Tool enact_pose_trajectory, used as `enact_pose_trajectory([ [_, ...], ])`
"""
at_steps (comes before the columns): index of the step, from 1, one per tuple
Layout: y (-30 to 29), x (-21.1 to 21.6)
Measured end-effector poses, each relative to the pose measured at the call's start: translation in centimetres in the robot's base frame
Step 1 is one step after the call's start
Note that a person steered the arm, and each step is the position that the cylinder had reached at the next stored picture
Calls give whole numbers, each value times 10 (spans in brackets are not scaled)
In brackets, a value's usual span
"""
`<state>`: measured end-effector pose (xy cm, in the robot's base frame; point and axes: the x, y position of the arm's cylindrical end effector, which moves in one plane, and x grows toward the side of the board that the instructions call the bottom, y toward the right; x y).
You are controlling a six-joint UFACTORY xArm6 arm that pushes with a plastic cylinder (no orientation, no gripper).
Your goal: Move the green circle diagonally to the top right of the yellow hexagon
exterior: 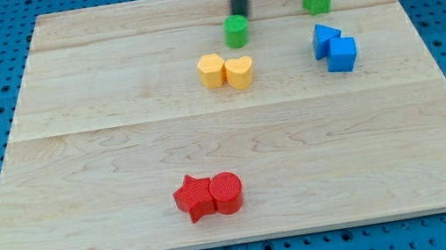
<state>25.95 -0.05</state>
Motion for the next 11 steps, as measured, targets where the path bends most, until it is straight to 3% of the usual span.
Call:
enact_pose_trajectory([
  [1, -43, 19],
  [2, -36, -22],
  [3, -27, -30],
  [4, 3, -18],
  [6, -13, 37],
  [10, 77, -3],
  [11, 42, 19],
])
